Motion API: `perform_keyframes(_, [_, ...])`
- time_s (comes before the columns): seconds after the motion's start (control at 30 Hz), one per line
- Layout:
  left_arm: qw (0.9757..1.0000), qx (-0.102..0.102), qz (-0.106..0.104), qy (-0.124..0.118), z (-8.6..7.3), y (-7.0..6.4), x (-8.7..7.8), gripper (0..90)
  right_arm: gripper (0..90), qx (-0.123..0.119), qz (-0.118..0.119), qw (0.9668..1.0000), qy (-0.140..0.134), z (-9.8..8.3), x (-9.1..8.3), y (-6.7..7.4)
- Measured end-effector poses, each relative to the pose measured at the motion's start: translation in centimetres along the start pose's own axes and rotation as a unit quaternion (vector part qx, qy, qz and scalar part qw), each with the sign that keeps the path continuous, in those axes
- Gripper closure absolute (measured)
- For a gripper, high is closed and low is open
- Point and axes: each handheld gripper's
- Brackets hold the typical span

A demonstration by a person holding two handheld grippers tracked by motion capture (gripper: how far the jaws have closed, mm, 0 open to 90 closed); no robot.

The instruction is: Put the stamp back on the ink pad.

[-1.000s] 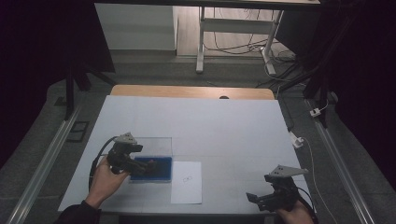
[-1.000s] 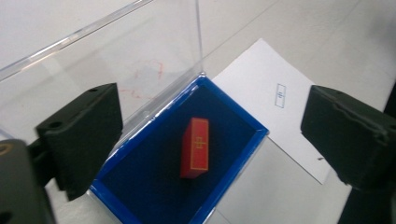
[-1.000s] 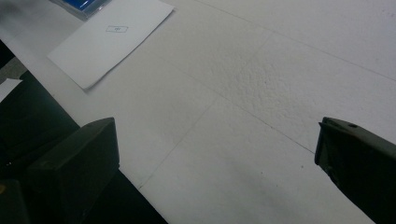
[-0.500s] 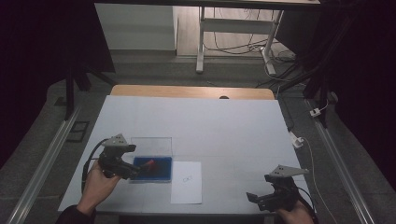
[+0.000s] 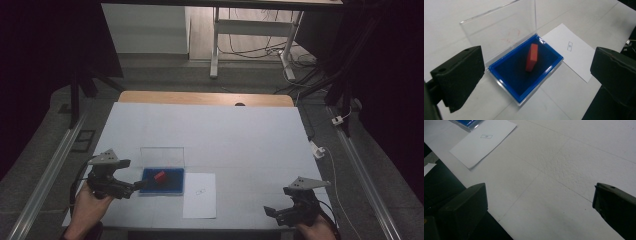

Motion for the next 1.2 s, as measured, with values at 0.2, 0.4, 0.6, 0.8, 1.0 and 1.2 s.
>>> perform_keyframes(0.2, [0.9999,-0.011,0.011,-0.007,-0.8,0.1,-1.5,0.0,0.0,0.001,-0.001,1.0,-0.001,0.0,0.0,0.0])
perform_keyframes(0.4, [0.9997,-0.017,0.016,-0.013,-1.5,0.2,-2.7,0.0,0.0,0.002,-0.005,1.0,-0.004,0.0,-0.1,-0.1])
perform_keyframes(0.6, [0.9994,-0.02,0.02,-0.018,-2.3,0.1,-3.9,0.0,0.0,0.004,-0.016,0.9998,-0.011,0.0,-0.3,-0.1])
perform_keyframes(0.8, [0.9993,-0.02,0.028,-0.013,-3.1,0.0,-4.4,0.0,0.0,0.008,-0.028,0.9994,-0.021,0.0,-0.5,-0.1])
perform_keyframes(1.0, [0.9991,-0.006,0.041,0.013,-3.8,-0.5,-4.3,0.0,0.0,0.017,-0.034,0.9988,-0.03,0.0,-0.7,-0.3])
perform_keyframes(1.2, [0.9973,0.005,0.059,0.045,-4.3,-0.9,-4.1,0.0,0.0,0.018,-0.038,0.9987,-0.031,0.0,-0.6,-0.2])
Point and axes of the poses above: each handheld gripper's, and its own axes: x roughly forward along the jaws, z roughly out of its top, y roughly to its left, and after that the axes turned 15 degrees about -y, right-handed
